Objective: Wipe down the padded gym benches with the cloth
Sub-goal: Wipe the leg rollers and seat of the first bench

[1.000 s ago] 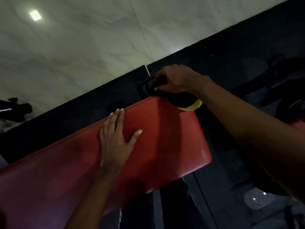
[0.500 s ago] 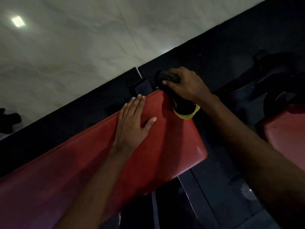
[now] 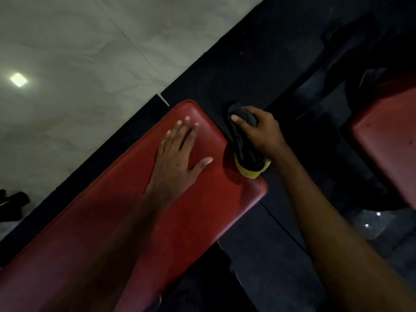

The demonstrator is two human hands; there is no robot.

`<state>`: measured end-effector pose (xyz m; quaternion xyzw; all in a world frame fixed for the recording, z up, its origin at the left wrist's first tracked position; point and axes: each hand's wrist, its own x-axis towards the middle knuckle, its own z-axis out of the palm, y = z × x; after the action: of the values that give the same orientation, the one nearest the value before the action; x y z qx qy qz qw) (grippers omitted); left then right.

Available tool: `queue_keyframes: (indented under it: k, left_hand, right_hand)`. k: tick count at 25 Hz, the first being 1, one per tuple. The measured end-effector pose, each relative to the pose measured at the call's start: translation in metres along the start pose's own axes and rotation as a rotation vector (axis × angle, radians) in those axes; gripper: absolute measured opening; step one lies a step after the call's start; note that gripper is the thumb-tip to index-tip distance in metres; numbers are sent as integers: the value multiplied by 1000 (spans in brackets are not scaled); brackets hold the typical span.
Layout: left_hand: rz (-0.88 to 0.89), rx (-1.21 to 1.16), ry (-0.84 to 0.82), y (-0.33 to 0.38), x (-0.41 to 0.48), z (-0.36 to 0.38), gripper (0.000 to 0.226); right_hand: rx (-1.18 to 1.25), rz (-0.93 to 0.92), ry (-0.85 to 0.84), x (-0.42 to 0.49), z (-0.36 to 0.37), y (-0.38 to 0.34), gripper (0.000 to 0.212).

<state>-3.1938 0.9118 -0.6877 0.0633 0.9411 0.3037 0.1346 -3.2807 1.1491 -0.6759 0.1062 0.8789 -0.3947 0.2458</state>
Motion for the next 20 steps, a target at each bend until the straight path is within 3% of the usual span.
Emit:
queue_keyframes:
  k: [3, 5, 9, 14, 20]
  left_hand:
    - [204, 24, -103, 28, -4, 17, 77]
    - [276, 125, -215, 39, -15, 30, 82]
    - [239, 248, -285, 41, -18, 41, 93]
    - [222, 311, -283, 43, -15, 42, 94]
    - [212, 263, -303, 43, -12, 38, 93]
  right_hand:
    - [120, 88, 220, -27, -25, 24, 21]
    - [142, 176, 248, -60, -34, 46, 17]
    - [288, 315, 277, -124, -3, 85, 20]
    - [600, 421, 532, -151, 42, 97, 28]
    - [801, 447, 687, -197, 105, 92, 28]
